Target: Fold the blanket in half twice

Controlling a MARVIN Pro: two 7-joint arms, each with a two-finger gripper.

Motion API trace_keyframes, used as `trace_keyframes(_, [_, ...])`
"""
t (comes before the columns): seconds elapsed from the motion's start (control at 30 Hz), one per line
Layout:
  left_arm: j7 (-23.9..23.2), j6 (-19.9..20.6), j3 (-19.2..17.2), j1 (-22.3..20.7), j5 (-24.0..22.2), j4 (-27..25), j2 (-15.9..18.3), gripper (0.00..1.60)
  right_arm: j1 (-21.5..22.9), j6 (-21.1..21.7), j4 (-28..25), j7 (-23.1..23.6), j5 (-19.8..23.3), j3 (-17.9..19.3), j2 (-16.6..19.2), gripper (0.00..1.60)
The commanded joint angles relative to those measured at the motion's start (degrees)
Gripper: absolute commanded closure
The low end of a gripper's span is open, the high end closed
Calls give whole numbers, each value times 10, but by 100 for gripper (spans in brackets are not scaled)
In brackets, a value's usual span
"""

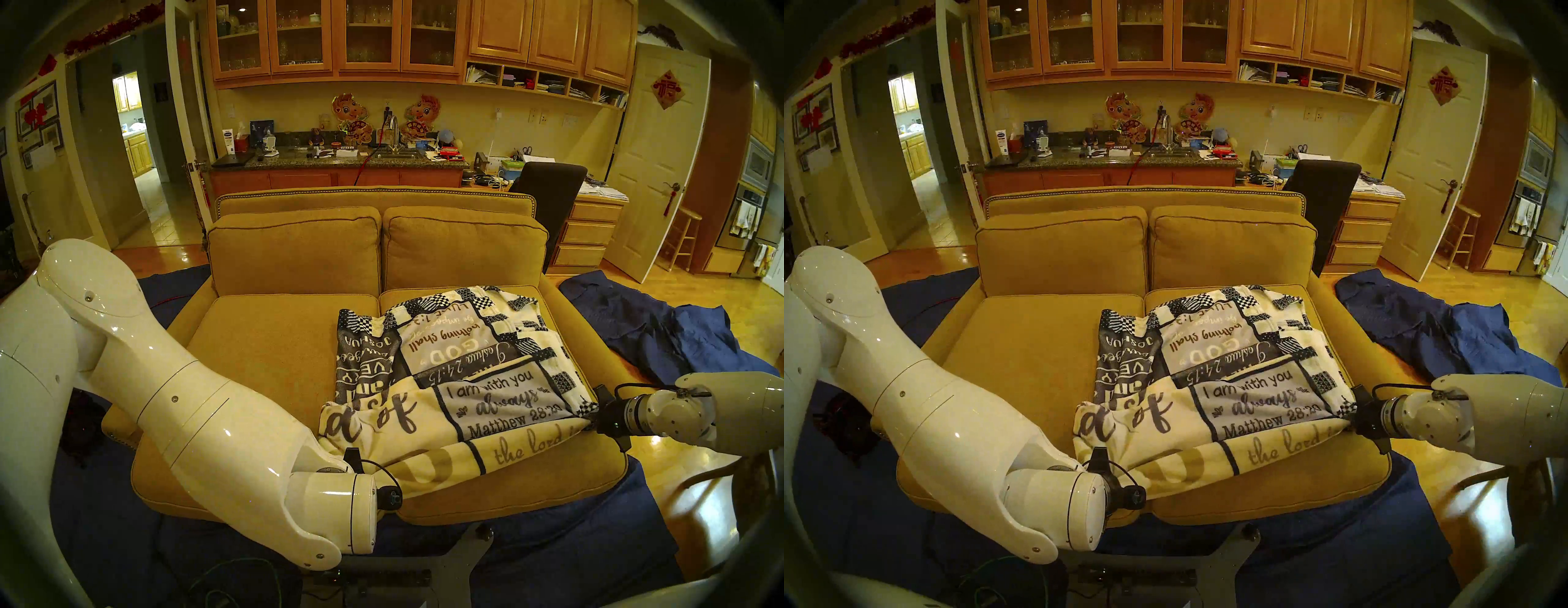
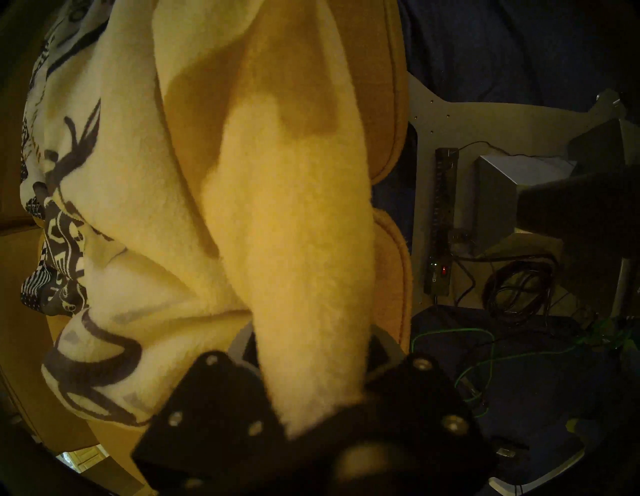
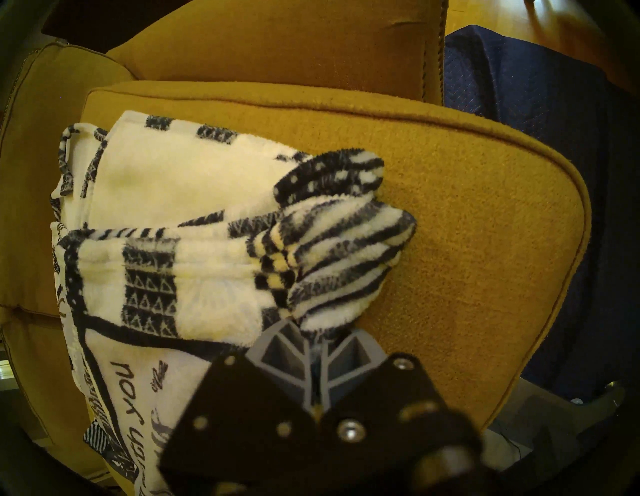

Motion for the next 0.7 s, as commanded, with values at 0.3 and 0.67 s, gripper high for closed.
trace_keyframes(0.3, [13,5,25,2,-4,-13,36,160,51,28,81,5,-2,17,5,160])
trace_keyframes(0.67, [25,-3,14,-8,15,-5,40,160,89,70,97,27,-2,41,4,160])
